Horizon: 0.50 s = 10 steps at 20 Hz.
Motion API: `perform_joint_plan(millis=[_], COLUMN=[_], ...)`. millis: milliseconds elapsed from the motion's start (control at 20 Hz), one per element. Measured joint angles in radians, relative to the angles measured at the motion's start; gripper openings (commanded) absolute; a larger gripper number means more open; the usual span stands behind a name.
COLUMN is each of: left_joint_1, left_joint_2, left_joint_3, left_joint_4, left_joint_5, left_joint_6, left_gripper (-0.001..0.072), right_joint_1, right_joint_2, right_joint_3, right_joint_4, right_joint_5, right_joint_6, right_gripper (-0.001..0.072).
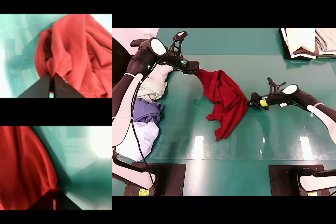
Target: Fold the shirts.
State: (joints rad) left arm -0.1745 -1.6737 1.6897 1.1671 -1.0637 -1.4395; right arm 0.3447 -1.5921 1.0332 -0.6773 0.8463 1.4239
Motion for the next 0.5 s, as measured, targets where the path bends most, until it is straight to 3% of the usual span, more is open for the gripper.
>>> perform_joint_plan(millis=[200,500], left_joint_1=[0.0,0.0], left_joint_2=[0.082,0.41], left_joint_3=[0.004,0.053], left_joint_4=[0.023,0.1], left_joint_5=[0.024,0.085], left_joint_6=[0.0,0.041], left_gripper=[0.0028,0.0028], right_joint_1=[-0.018,-0.136], right_joint_2=[0.01,0.28], right_joint_3=[0.148,0.442], right_joint_4=[-0.11,-0.311], right_joint_5=[0.023,0.157], right_joint_6=[-0.002,-0.004], right_gripper=[0.0014,0.0014])
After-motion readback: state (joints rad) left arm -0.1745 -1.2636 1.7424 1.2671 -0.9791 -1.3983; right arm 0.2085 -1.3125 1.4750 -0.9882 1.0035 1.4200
